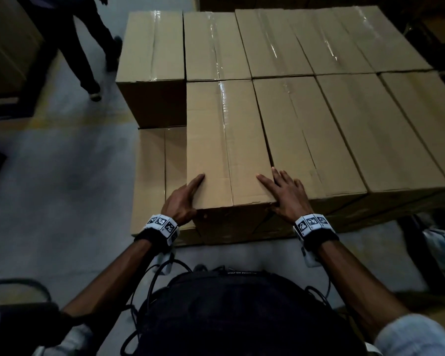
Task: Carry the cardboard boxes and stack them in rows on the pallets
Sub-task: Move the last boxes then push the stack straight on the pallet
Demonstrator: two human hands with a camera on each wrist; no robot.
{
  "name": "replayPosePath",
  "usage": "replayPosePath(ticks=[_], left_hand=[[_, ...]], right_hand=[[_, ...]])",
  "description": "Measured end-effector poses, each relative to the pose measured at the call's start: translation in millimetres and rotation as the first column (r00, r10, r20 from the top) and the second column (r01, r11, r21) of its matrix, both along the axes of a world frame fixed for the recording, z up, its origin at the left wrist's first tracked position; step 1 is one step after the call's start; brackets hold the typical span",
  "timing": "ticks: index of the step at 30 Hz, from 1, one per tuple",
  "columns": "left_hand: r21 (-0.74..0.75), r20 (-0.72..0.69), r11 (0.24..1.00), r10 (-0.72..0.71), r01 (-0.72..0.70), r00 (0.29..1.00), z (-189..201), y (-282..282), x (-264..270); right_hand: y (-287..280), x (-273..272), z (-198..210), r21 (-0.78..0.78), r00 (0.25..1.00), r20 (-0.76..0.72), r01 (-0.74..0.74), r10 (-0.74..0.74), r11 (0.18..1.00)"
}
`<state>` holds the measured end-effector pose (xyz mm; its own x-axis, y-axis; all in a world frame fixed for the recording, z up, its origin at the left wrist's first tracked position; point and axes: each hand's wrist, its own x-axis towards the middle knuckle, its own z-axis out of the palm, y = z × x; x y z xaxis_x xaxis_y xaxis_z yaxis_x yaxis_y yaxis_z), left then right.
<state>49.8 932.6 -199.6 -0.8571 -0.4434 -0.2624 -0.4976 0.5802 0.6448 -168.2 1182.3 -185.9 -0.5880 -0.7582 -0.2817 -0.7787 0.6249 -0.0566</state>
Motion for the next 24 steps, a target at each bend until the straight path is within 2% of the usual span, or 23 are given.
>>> replayPosePath(ticks=[10, 18, 24], left_hand=[[0.004, -0.023, 1.0, 0.006, -0.006, 1.0, 0.4, 3.3, -1.7], [0.016, 0.02, 1.0, 0.006, -0.006, 1.0, 5.4, 7.4, -0.3], [-0.007, 0.033, 0.997, 0.078, -0.078, 0.996, 5.7, 26.3, 13.6]], right_hand=[[3.4, -0.9, -1.3, -0.005, 1.0, -0.021, -0.01, 0.009, 1.0], [4.3, -0.2, -4.2, -0.027, 1.0, -0.01, 0.001, -0.002, 1.0], [9.3, -4.3, -5.0, -0.05, 1.0, -0.005, -0.028, 0.028, 0.998]])
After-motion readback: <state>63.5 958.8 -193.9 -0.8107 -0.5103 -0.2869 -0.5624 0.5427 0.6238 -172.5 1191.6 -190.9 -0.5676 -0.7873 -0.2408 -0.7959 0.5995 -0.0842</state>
